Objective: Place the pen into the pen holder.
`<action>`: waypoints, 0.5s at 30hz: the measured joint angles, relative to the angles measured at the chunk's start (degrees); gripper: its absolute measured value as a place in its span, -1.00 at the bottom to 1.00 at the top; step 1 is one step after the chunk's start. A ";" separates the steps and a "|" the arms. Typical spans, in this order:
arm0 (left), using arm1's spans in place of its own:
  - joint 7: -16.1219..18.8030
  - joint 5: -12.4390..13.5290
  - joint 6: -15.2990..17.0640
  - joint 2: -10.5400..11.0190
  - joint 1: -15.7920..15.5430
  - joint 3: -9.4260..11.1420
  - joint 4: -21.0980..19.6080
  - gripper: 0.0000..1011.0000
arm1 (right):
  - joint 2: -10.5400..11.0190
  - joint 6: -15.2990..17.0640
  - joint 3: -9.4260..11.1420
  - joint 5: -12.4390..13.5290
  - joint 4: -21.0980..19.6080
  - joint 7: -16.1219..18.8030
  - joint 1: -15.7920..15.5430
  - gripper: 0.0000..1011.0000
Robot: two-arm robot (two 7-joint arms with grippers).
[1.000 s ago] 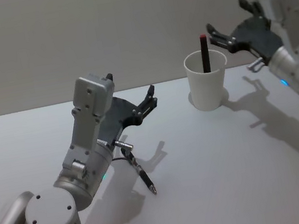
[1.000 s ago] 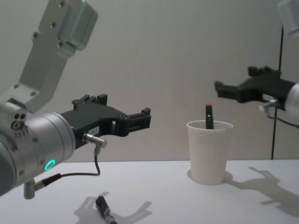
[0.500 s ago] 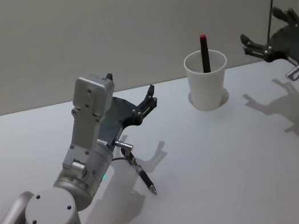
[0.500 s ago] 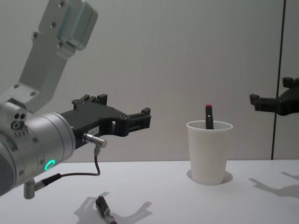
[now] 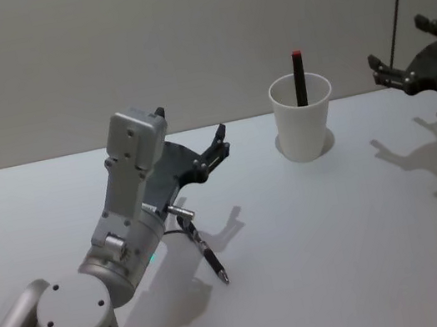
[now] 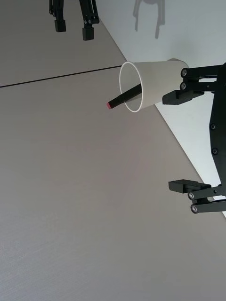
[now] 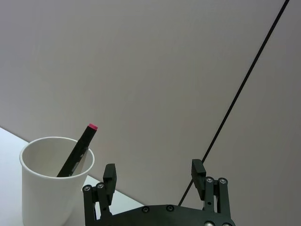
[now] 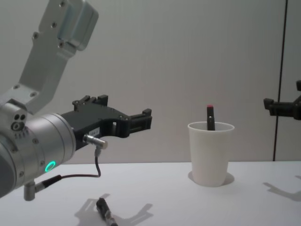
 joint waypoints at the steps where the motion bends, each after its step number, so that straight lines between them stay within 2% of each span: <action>1: 0.00 0.00 0.00 0.00 0.00 0.00 0.00 0.98 | 0.05 0.05 0.04 0.01 -0.07 0.03 -0.05 0.98; 15: 0.00 0.00 0.00 0.00 0.00 0.00 0.00 0.98 | 0.56 0.44 0.41 0.07 -0.76 0.40 -0.63 0.98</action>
